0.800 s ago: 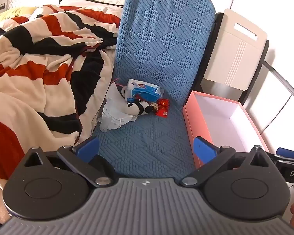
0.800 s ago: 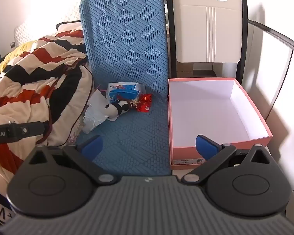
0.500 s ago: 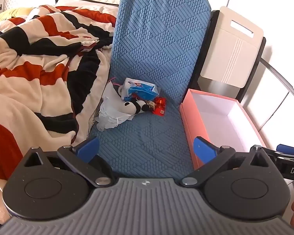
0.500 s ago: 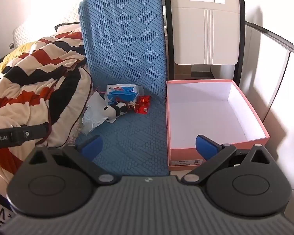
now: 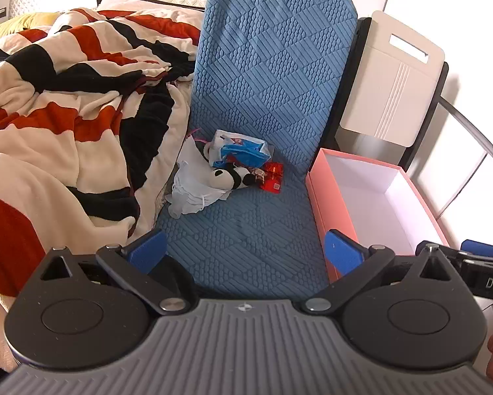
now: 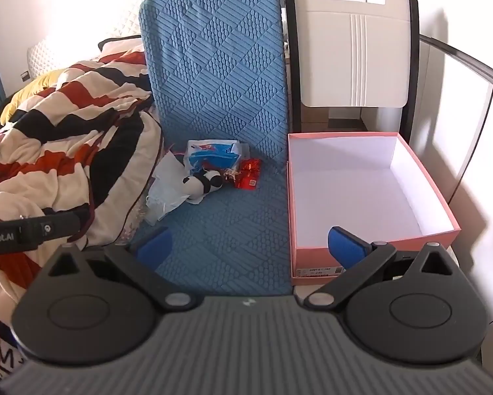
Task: Organize soft objects
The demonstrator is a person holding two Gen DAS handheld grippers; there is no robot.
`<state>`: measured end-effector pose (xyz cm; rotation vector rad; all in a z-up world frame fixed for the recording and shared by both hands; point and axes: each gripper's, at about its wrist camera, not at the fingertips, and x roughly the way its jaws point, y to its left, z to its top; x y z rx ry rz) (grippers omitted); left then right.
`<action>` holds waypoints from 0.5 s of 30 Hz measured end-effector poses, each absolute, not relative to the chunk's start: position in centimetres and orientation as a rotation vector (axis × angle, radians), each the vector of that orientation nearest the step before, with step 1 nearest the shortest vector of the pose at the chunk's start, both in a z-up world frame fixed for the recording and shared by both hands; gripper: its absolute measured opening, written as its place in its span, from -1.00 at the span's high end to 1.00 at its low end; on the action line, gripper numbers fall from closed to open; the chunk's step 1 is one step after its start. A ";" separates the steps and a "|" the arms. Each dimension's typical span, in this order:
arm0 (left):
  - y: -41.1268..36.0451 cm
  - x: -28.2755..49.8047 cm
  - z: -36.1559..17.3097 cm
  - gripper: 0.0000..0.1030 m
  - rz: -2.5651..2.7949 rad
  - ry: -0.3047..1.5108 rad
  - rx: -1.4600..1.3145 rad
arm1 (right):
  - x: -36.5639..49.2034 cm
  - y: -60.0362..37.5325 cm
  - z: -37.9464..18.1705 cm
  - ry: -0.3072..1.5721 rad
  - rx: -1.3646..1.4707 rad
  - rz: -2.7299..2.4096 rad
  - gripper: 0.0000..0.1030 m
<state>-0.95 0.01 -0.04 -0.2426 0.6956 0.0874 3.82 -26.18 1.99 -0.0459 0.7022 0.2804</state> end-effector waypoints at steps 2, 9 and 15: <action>-0.1 -1.0 0.2 -1.00 0.084 0.692 -0.240 | 3.6 -26.1 2.0 0.703 -0.047 0.282 -1.00; -0.8 -1.4 0.8 -1.00 0.084 0.687 -0.235 | 3.2 -26.3 2.1 0.696 -0.047 0.285 -1.00; -1.0 -1.9 0.6 -1.00 0.084 0.685 -0.241 | 2.9 -26.6 2.3 0.693 -0.049 0.291 -1.00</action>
